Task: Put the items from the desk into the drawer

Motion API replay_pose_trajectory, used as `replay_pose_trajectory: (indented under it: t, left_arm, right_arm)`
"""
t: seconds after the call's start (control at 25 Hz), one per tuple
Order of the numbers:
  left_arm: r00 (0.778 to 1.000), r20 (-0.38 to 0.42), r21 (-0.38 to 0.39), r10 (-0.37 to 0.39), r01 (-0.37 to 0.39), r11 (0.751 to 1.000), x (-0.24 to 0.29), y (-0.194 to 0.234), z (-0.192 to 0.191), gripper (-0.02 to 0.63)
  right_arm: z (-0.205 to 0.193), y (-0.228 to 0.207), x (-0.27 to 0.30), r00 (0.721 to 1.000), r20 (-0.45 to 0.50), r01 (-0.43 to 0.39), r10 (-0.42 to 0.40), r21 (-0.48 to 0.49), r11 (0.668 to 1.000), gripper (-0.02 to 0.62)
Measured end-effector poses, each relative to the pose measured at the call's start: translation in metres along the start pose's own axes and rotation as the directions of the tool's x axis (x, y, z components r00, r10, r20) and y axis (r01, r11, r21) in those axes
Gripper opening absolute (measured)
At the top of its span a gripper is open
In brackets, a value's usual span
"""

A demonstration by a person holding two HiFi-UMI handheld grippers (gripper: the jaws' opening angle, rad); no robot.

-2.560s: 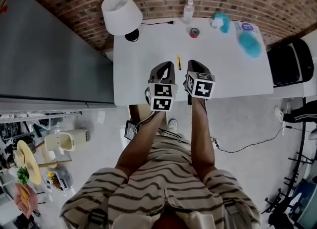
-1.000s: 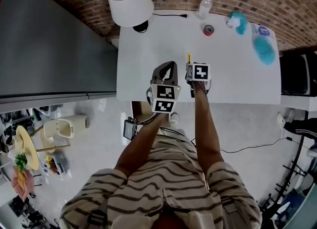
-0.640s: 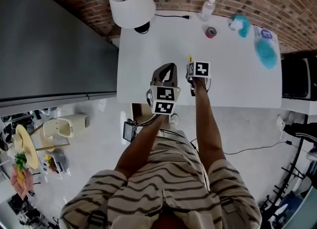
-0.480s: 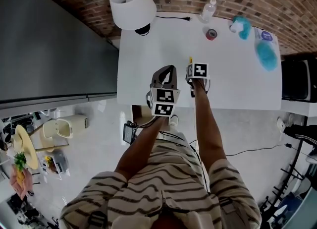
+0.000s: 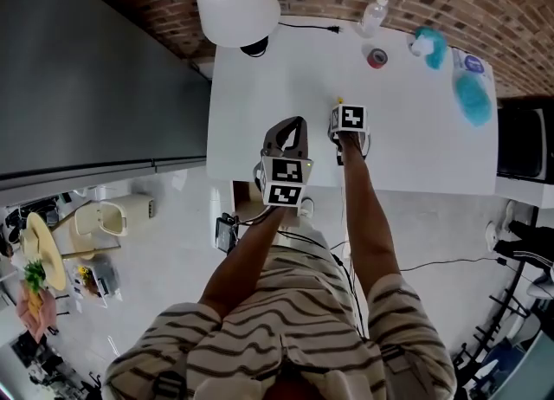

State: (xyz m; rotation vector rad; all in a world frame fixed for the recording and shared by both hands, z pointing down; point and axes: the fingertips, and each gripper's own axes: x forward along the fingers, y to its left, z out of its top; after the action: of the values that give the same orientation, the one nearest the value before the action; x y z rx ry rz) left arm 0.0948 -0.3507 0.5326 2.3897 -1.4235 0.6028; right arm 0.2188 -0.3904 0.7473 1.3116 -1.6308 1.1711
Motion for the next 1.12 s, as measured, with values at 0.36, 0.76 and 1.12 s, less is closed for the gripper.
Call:
replay_pose_trajectory:
  t: [0.36, 0.76, 1.12]
  left_arm:
    - [1.000, -0.005, -0.005, 0.003, -0.003, 1.000, -0.005, 0.005, -0.010, 0.006]
    - [0.999, -0.007, -0.017, 0.039, -0.039, 0.999, -0.010, 0.011, -0.012, 0.006]
    - [0.998, -0.008, -0.020, 0.056, -0.056, 0.998, -0.017, 0.017, -0.014, 0.006]
  right_arm:
    - [-0.008, -0.007, 0.014, 0.999, -0.030, 0.027, -0.027, -0.001, 1.000, 0.127]
    - [-0.009, -0.014, 0.016, 0.995, -0.057, 0.084, -0.087, -0.040, 0.996, 0.103]
    - [-0.008, -0.014, 0.011, 0.996, -0.024, 0.087, -0.087, -0.007, 0.996, 0.072]
